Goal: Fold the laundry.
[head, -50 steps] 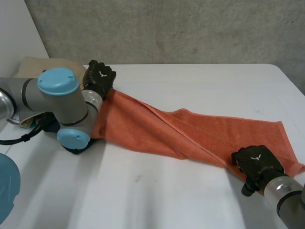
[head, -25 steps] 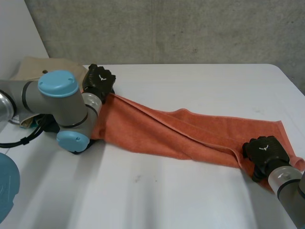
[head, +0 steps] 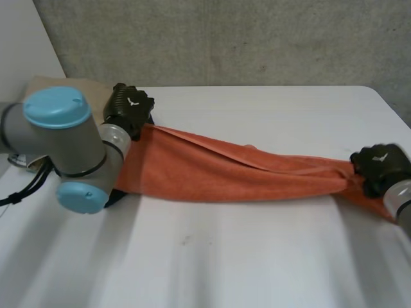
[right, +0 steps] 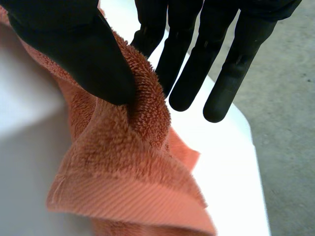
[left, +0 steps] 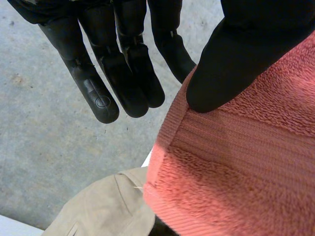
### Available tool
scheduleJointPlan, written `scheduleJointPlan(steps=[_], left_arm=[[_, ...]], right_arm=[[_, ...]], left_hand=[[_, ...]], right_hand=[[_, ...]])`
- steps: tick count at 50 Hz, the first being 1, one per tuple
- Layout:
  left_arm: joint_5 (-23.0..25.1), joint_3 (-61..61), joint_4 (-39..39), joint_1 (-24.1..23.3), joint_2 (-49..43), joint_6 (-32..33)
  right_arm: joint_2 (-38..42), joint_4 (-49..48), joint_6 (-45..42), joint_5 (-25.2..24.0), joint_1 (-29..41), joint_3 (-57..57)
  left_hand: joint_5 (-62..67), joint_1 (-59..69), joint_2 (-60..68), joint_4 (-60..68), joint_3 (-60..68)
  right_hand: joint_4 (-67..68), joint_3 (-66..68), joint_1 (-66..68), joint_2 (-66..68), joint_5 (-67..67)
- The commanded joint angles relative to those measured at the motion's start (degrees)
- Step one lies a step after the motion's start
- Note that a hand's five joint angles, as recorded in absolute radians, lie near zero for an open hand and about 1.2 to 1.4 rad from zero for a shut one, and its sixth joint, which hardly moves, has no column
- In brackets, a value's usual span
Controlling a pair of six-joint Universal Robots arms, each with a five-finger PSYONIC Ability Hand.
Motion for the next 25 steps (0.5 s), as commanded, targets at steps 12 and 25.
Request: scheduleJointPlan(steps=[12,25], left_arm=[[1.01,-18.86,-15.60,0.83,28.81,-2.88],[4.88,-12.55,-14.29,1.36,11.52,-0.34]], right_arm=[[-12.77,55.40,-13.80,-16.80,-17.17,-29.97],[3.13,56.04,-17.09,-16.55,-17.63,-32.69]], left_hand=[[12.97,14.27,11.27,11.15,11.49],[12.97,14.27,11.27,11.15,11.49]], right_hand=[[11.59,12.19,18.22,12.75,12.41],[11.59,12.19,18.22,12.75,12.41]])
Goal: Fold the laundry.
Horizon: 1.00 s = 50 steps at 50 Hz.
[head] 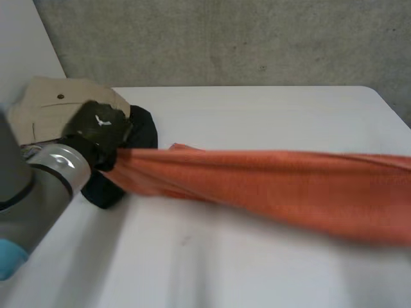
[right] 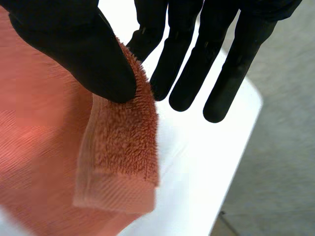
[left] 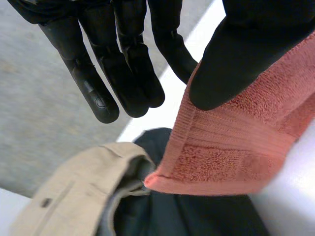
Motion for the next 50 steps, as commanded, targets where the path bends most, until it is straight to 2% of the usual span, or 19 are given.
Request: scheduleJointPlan(steps=[1,5,9,10,12,13,15,17,20,24,34,42,47,50], left_arm=[[2.38,8.78,2.02,0.02,-15.12,2.70],[2.12,21.34,5.27,-0.60,-22.69,4.46],[2.12,35.58,13.69,-0.16,-26.56,4.38],[2.21,39.96,19.45,-0.16,-26.91,4.38],[2.12,42.45,25.37,-0.16,-26.92,4.38],[1.69,43.94,32.01,0.02,-26.66,4.38],[1.68,44.66,37.68,-0.07,-26.39,4.38],[1.42,44.66,41.47,-0.33,-25.78,4.38],[0.37,44.31,40.79,-0.51,-25.60,4.38],[-0.87,41.33,38.85,-0.51,-25.34,4.20],[-0.16,24.11,38.24,-0.86,-24.54,4.11],[0.01,7.76,36.13,-2.35,-22.62,5.52],[-0.08,-1.47,29.55,-2.79,-15.42,7.10],[-0.34,-7.53,21.56,-2.88,-9.53,8.41]], right_arm=[[11.28,-2.61,2.07,0.67,1.71,-2.99],[17.97,-7.00,6.89,2.87,5.74,-10.28],[19.12,-17.96,15.94,7.26,10.05,-20.21],[18.95,-25.04,19.79,10.31,10.93,-23.88],[18.60,-32.81,23.76,12.97,11.29,-25.93],[17.81,-42.24,27.61,15.50,11.55,-26.81],[16.58,-49.77,29.92,16.93,11.73,-26.47],[14.48,-58.81,31.42,17.64,12.25,-24.90],[13.59,-62.63,31.34,16.59,13.40,-23.57],[13.94,-61.42,31.42,14.13,14.89,-21.73],[18.50,-54.56,30.02,13.07,16.83,-12.50],[21.41,-50.96,22.12,13.33,17.00,-3.19],[20.53,-44.99,16.05,13.51,16.39,1.83],[16.68,-38.67,12.45,13.68,16.04,4.55]], left_hand=[[12.97,14.27,11.27,11.15,11.49],[12.97,14.27,11.27,11.15,11.49],[12.97,14.27,11.27,11.15,11.49],[12.97,14.27,11.27,11.15,11.49],[12.97,14.27,11.27,11.15,11.49],[12.97,14.27,11.27,11.15,11.49],[12.97,14.27,11.27,11.15,11.49],[12.97,14.27,11.27,11.15,11.49],[12.97,14.27,11.27,11.15,11.49],[12.97,14.27,11.27,11.15,11.49],[12.97,14.27,11.27,11.15,11.49],[12.97,14.27,11.27,11.15,11.49],[12.97,14.27,11.27,11.15,11.49],[12.97,14.27,11.27,11.15,11.49]], right_hand=[[11.42,12.00,15.53,12.75,11.88],[11.42,12.00,15.53,12.75,11.88],[11.42,12.00,15.53,12.75,11.88],[11.42,12.00,15.53,12.75,11.88],[11.42,12.00,15.53,12.75,11.88],[11.42,12.00,15.53,12.75,11.88],[11.42,12.00,15.53,12.75,11.88],[11.42,12.00,15.53,12.75,11.88],[11.42,12.00,15.53,12.75,11.88],[11.42,12.00,15.53,12.75,11.88],[11.42,12.00,15.53,12.75,11.88],[11.42,12.00,15.53,12.75,11.88],[11.42,12.00,15.53,12.75,11.88],[11.42,12.00,15.53,12.75,11.88]])
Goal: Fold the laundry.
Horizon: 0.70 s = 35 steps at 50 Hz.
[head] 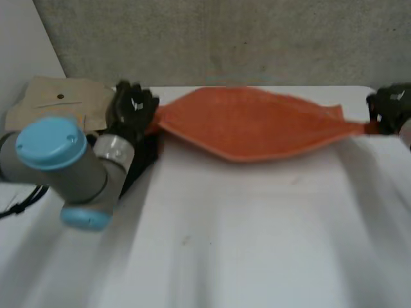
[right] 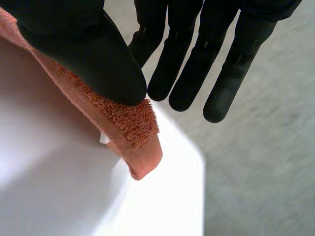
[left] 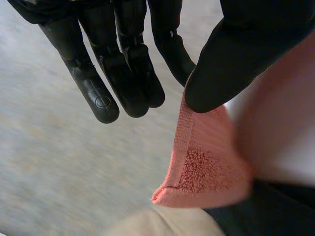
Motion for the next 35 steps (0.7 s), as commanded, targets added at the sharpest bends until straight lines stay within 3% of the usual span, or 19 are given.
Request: scheduleJointPlan(steps=[1,4,8,12,18,22,28,35], left_arm=[[-0.38,-14.04,-14.60,-0.45,12.16,2.81],[-0.73,-19.31,-25.14,-0.71,19.98,4.13],[-0.21,-23.10,-39.19,-2.81,30.17,4.04],[-0.03,-23.55,-43.80,-3.79,32.22,4.04],[-0.47,-19.77,-37.67,-3.61,24.67,4.75],[-0.47,-15.55,-28.88,-3.61,17.73,4.83],[-0.82,-3.61,-17.01,-3.61,4.90,5.01],[-0.91,14.82,-15.06,-3.61,-10.55,4.92]], right_arm=[[-6.02,12.18,-8.94,0.30,-1.09,6.70],[-14.36,25.42,-19.01,-0.22,-6.60,11.87],[-19.82,35.38,-30.79,-0.66,-11.80,16.80],[-21.51,36.12,-35.40,-2.24,-12.96,19.36],[-21.16,31.12,-30.94,-2.68,-13.04,18.75],[-16.60,22.60,-26.10,-2.42,-12.52,17.61],[-7.98,10.20,-21.35,-1.46,-4.97,12.60],[2.46,-1.31,-20.38,5.39,-1.27,4.62]], left_hand=[[12.65,14.27,11.27,10.97,11.44],[12.65,14.27,11.27,10.97,11.44],[12.65,14.27,11.27,10.97,11.44],[12.65,14.27,11.27,10.97,11.44],[12.65,14.27,11.27,10.97,11.44],[12.65,14.27,11.27,10.97,11.44],[12.65,14.27,11.27,10.97,11.44],[12.65,14.27,11.27,10.97,11.44]], right_hand=[[11.37,11.87,14.63,12.70,11.06],[11.37,11.87,14.63,12.70,11.06],[11.37,11.87,14.63,12.70,11.06],[11.37,11.87,14.63,12.70,11.06],[11.37,11.87,14.63,12.70,11.06],[11.37,11.87,14.63,12.70,11.06],[11.37,11.87,14.63,12.70,11.06],[11.37,11.87,14.63,12.70,11.06]])
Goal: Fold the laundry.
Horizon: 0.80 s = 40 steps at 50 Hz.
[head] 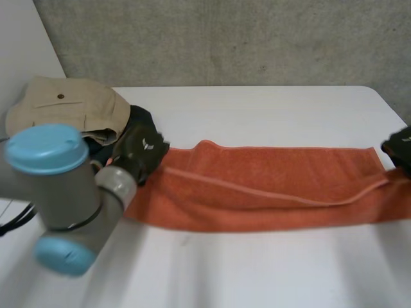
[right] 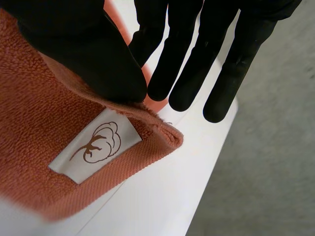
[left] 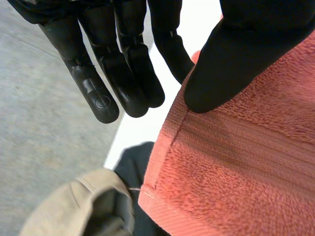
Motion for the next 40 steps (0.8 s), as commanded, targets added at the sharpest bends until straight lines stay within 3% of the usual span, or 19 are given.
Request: scheduleJointPlan(steps=[1,7,15,16,17,18,19,28,32,40], left_arm=[[-0.08,19.53,2.21,0.05,-16.27,-0.15],[-0.16,31.83,2.65,0.49,-24.97,0.29],[-0.16,38.88,2.83,1.19,-31.31,4.06],[-0.16,38.97,2.83,1.19,-31.49,4.42],[-0.16,38.89,2.91,1.11,-31.58,4.51],[-0.25,38.88,3.00,0.93,-31.76,4.86],[-0.51,38.88,3.09,0.84,-31.76,4.77],[-5.44,37.04,6.43,-0.74,-30.09,4.33],[-5.52,33.62,6.87,-1.01,-25.26,3.81],[-5.61,24.22,6.61,-1.18,-16.56,0.39]], right_arm=[[10.51,-10.96,0.76,6.19,3.86,-8.14],[18.76,-16.14,0.67,7.25,6.05,-16.57],[23.70,-22.74,1.46,7.33,7.28,-21.95],[23.88,-23.44,1.64,7.51,7.55,-22.21],[24.05,-24.15,1.81,7.77,7.90,-22.56],[24.32,-25.37,2.42,8.38,8.42,-23.09],[24.32,-25.82,2.69,8.65,8.52,-23.27],[16.95,-22.41,9.11,10.06,7.99,-21.43],[11.94,-13.63,11.13,7.69,7.29,-19.14],[6.74,4.57,13.85,-1.45,-0.62,-12.73]], left_hand=[[12.65,14.27,11.27,10.96,11.44],[12.65,14.27,11.27,10.96,11.44],[12.65,14.27,11.27,10.96,11.44],[12.65,14.27,11.27,10.96,11.44],[8.34,9.96,6.96,6.65,7.13],[-38.33,-36.71,-39.71,-40.02,-39.54],[-57.35,-55.73,-58.73,-59.04,-58.56],[-57.35,-55.73,-58.73,-59.04,-58.56],[-57.35,-55.73,-58.73,-59.04,-58.56],[-57.35,-55.73,-58.73,-59.04,-58.56]], right_hand=[[11.36,11.87,14.63,12.70,11.06],[11.36,11.87,14.63,12.70,11.06],[11.36,11.87,14.63,12.70,11.06],[5.42,5.93,8.69,6.77,5.12],[-18.28,-17.77,-15.01,-16.94,-18.59],[-58.64,-58.13,-55.37,-57.30,-58.94],[-58.64,-58.13,-55.37,-57.30,-58.94],[-58.64,-58.13,-55.37,-57.30,-58.94],[-58.64,-58.13,-55.37,-57.30,-58.94],[-54.03,-53.52,-50.76,-52.69,-54.33]])
